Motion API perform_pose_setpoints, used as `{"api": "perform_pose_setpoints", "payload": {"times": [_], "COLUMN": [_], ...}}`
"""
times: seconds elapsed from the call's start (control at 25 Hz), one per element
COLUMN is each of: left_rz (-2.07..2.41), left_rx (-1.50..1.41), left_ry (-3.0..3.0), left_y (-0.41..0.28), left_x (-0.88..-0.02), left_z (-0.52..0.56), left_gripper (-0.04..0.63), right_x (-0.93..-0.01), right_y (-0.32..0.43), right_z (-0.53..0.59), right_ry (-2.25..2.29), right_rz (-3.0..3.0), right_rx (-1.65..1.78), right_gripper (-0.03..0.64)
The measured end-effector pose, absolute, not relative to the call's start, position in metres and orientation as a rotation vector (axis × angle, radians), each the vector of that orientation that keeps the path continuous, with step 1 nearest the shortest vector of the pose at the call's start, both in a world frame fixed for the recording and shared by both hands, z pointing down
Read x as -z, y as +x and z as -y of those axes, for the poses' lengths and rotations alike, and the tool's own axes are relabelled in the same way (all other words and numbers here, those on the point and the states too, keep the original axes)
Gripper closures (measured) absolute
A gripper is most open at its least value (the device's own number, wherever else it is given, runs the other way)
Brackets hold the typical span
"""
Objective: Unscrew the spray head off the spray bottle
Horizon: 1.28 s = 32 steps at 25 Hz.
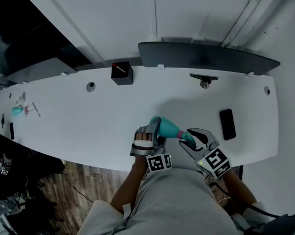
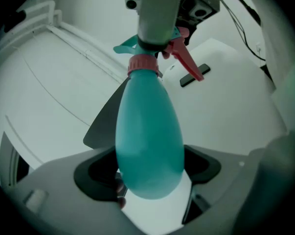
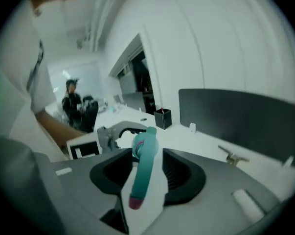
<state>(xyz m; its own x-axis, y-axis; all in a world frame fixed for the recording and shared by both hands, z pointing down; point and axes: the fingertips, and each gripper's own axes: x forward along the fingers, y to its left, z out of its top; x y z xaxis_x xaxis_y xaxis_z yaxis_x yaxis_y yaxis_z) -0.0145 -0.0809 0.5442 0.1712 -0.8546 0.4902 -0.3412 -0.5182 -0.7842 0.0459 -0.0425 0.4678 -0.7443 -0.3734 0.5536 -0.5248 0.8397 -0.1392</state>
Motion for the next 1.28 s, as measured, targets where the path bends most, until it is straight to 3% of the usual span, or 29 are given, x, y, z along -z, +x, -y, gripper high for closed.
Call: {"api": "perform_pose_setpoints", "payload": {"times": [0.04, 0.08, 0.36, 0.84, 1.12, 1.28], "left_rz": [-1.114, -1.109, -1.175, -1.573, -1.951, -1.939], "left_rx": [1.335, 1.340, 1.363, 1.065, 0.823, 0.777], "left_ry": [-1.949, -1.953, -2.002, -2.369, -2.551, -2.581], "left_y": [-0.014, -0.014, -0.030, -0.039, -0.079, -0.082], "left_x": [-0.545, -0.546, -0.555, -0.537, -0.533, -0.525], "left_z": [0.079, 0.078, 0.078, 0.086, 0.095, 0.092], "left_gripper": [0.195, 0.195, 0.195, 0.195, 0.195, 0.195], "right_x": [-0.471, -0.472, -0.461, -0.408, -0.367, -0.382], "right_y": [0.046, 0.045, 0.043, 0.061, 0.120, 0.141], "right_z": [0.042, 0.040, 0.033, 0.045, 0.064, 0.075], "right_ry": [0.628, 0.594, 0.455, 0.655, 1.057, 1.228], "right_rz": [2.452, 2.413, 2.285, 2.510, 2.734, 2.577], "right_rx": [-0.226, -0.080, 0.447, 0.460, 0.077, 0.199], "right_gripper": [0.466, 0.499, 0.506, 0.506, 0.506, 0.506]}}
